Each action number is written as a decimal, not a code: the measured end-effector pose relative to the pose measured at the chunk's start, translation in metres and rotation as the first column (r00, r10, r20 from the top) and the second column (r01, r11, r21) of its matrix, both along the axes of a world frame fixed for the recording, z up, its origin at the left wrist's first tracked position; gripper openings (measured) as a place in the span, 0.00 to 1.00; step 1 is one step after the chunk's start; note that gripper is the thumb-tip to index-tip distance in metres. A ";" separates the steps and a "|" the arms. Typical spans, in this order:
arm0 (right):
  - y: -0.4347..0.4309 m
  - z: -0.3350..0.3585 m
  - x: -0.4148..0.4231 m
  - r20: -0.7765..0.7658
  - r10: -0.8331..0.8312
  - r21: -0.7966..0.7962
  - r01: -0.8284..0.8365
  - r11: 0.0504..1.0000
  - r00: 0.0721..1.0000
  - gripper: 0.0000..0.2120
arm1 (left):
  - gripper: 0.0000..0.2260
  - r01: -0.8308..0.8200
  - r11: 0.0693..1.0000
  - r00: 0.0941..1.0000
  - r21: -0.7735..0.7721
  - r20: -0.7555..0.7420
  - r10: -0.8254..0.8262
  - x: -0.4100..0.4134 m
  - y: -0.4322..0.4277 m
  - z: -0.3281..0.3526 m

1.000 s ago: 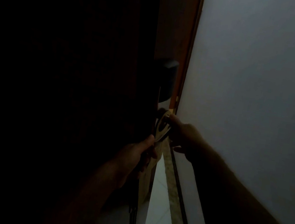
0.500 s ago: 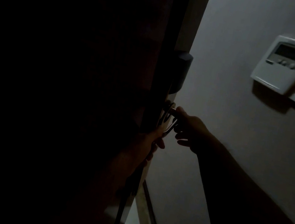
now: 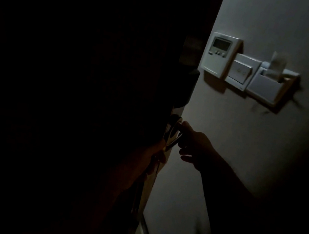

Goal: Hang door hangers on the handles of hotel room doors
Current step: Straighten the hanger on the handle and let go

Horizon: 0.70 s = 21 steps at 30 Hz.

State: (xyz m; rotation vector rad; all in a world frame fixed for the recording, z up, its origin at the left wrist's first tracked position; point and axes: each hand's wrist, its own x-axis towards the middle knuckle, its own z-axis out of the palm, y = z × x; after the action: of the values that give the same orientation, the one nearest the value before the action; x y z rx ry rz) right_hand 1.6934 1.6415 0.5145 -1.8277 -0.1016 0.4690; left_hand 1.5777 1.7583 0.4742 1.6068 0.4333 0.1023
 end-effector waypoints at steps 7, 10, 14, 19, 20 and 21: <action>-0.060 -0.006 -0.016 -0.028 0.004 -0.030 -0.005 1.000 1.000 0.15 | 0.18 -0.162 0.984 0.987 -0.067 -0.032 0.160 -0.019 -0.069 -0.004; -0.081 -0.007 -0.024 -0.047 0.009 -0.007 -0.009 1.000 0.999 0.12 | 0.22 -0.165 0.983 0.986 -0.081 -0.013 0.164 -0.028 -0.091 -0.003; -0.105 -0.005 -0.038 -0.073 0.009 0.019 -0.007 1.000 0.997 0.12 | 0.18 -0.157 0.984 0.988 -0.090 -0.025 0.155 -0.038 -0.110 -0.002; -0.129 -0.004 -0.054 -0.092 -0.017 0.050 0.021 0.999 0.996 0.13 | 0.19 -0.099 0.993 0.995 -0.066 -0.001 0.099 -0.050 -0.125 -0.005; -0.133 -0.004 -0.058 -0.091 -0.026 0.042 0.030 0.999 0.996 0.13 | 0.20 -0.082 0.994 0.997 -0.069 0.009 0.083 -0.052 -0.127 -0.006; -0.136 -0.003 -0.061 -0.088 -0.040 0.029 0.043 0.999 0.995 0.14 | 0.20 -0.054 0.996 0.998 -0.066 0.022 0.056 -0.054 -0.128 -0.006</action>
State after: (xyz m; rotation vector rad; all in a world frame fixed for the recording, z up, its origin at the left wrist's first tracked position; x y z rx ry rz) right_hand 1.6322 1.5054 0.5110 -1.7734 -0.0103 0.5150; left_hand 1.5232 1.6298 0.4680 1.5285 0.4583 0.1475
